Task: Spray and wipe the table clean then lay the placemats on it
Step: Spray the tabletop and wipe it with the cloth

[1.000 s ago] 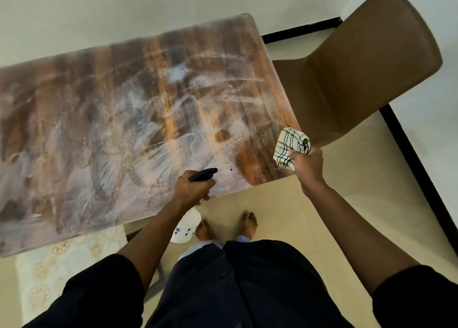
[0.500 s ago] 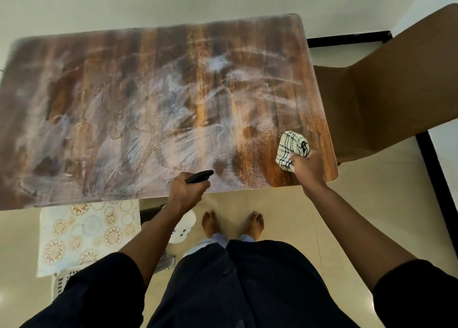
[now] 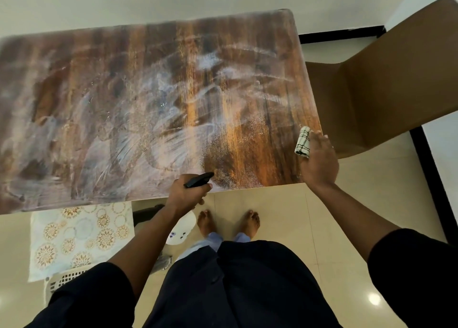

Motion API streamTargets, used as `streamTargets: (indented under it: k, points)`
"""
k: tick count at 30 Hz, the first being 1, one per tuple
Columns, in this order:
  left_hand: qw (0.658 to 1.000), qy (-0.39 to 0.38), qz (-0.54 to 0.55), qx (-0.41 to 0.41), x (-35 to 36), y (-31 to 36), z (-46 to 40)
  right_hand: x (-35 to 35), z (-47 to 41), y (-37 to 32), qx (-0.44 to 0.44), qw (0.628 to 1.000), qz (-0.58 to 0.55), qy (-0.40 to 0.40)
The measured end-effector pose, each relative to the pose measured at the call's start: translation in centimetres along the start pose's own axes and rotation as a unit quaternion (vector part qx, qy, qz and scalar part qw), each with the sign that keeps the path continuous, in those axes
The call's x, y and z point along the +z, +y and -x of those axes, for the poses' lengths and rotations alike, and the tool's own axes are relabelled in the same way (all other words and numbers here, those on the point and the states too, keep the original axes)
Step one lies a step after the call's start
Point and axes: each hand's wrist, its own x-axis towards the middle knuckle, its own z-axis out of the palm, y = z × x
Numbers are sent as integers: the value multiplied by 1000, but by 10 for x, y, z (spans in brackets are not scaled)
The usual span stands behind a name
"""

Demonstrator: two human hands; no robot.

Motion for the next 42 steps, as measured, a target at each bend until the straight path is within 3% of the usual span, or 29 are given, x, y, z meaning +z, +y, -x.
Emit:
streamTargets:
  k: [5,10,16,20,23,33,38,42]
  points:
    - [1000,-14,-3,1,17,8,-2,42,15,19,-70,982,112,-136]
    - [999,-39,23,6,26,9,1,70,38,-17,-78,984,88,-133]
    - [998,-49,24,25,29,7,-3,97,66,-83,-257,952,57,-155]
    - [998,-53,12,29,29,15,-7,103,70,-86,-298,943,52,-141]
    - [997,-66,2,29,30,22,-9,93,60,-63,-277,948,76,-137]
    - [994,-103,-4,20,54,37,-19,43,44,89,-50,986,138,-83]
    - [994,-111,-8,24,55,43,-16,53,57,59,-17,990,116,-78]
    - [994,-101,-2,28,48,43,-13,69,71,5,-95,985,101,-99]
